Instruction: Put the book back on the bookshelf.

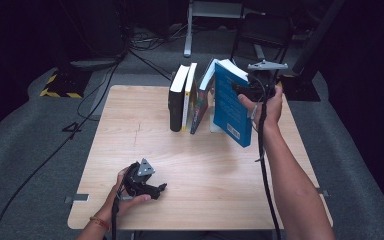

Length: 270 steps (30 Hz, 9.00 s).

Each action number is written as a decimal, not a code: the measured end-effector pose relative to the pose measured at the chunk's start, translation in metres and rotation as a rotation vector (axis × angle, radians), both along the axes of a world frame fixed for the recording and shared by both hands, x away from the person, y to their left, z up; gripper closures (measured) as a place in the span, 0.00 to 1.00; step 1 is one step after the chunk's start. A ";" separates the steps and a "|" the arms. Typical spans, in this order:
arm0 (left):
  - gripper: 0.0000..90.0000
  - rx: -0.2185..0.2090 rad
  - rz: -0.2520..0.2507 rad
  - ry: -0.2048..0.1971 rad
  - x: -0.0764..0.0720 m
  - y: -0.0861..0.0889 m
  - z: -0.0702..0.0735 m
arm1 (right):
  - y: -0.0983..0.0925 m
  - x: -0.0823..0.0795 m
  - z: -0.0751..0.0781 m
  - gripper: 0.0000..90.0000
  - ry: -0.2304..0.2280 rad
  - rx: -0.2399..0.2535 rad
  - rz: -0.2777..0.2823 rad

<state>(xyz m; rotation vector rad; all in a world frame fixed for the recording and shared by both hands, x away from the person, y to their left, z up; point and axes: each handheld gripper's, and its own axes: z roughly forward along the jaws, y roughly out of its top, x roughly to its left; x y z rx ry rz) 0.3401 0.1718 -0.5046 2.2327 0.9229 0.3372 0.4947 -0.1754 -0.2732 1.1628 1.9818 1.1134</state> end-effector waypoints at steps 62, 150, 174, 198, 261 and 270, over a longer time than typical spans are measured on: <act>0.13 0.008 0.006 -0.007 -0.003 -0.003 0.000 | -0.022 -0.021 -0.048 0.63 0.069 -0.105 0.100; 0.13 0.001 -0.046 -0.001 -0.003 -0.006 0.000 | 0.003 0.064 -0.026 0.64 0.124 -0.079 -0.007; 0.13 0.007 -0.044 -0.007 -0.003 -0.007 0.000 | -0.001 0.054 -0.023 0.58 0.222 -0.110 0.041; 0.14 0.005 -0.042 -0.009 -0.003 -0.007 0.000 | -0.010 0.034 -0.018 0.51 0.237 -0.169 0.032; 0.13 0.003 -0.047 -0.007 -0.003 -0.008 0.000 | -0.062 -0.068 -0.087 0.30 0.128 -0.376 0.252; 0.14 0.004 -0.046 -0.008 -0.003 -0.008 0.000 | -0.070 -0.085 -0.116 0.31 0.158 -0.416 0.252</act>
